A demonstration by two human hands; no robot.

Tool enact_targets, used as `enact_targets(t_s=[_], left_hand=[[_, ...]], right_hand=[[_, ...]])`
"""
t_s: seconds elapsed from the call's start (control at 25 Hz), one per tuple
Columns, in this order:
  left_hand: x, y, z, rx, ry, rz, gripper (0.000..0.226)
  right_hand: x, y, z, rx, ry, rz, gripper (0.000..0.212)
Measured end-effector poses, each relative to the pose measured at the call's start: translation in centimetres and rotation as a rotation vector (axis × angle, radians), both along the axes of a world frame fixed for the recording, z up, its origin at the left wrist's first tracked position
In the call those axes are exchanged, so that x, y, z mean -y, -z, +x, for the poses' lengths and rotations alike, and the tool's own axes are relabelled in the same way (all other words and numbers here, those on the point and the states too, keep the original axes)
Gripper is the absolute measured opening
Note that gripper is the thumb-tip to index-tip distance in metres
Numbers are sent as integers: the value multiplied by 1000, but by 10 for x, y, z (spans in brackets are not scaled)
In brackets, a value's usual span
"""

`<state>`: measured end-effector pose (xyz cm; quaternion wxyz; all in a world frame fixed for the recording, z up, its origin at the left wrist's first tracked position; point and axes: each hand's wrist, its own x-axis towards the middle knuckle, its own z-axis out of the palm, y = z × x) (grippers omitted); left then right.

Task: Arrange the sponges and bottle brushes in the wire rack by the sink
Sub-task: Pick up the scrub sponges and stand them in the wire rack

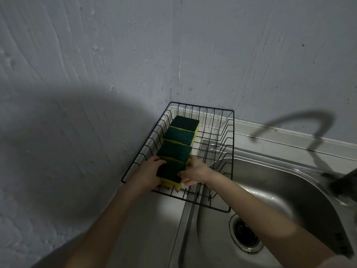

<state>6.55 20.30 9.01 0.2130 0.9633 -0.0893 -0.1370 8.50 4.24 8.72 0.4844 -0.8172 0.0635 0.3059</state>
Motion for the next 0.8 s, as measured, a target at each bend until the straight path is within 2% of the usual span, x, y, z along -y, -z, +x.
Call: enact_targets(t_s=[0.24, 0.44, 0.6, 0.8], left_hand=[[1, 2, -2, 20, -10, 81, 60], [1, 3, -1, 27, -16, 102, 60], [1, 3, 0, -16, 13, 120, 60], [3, -3, -3, -40, 26, 140, 59]], right_hand=[[1, -7, -6, 7, -37, 42, 79], [1, -11, -8, 6, -59, 43, 73], [3, -8, -9, 14, -49, 22, 78], [8, -17, -16, 186, -128, -112, 71]])
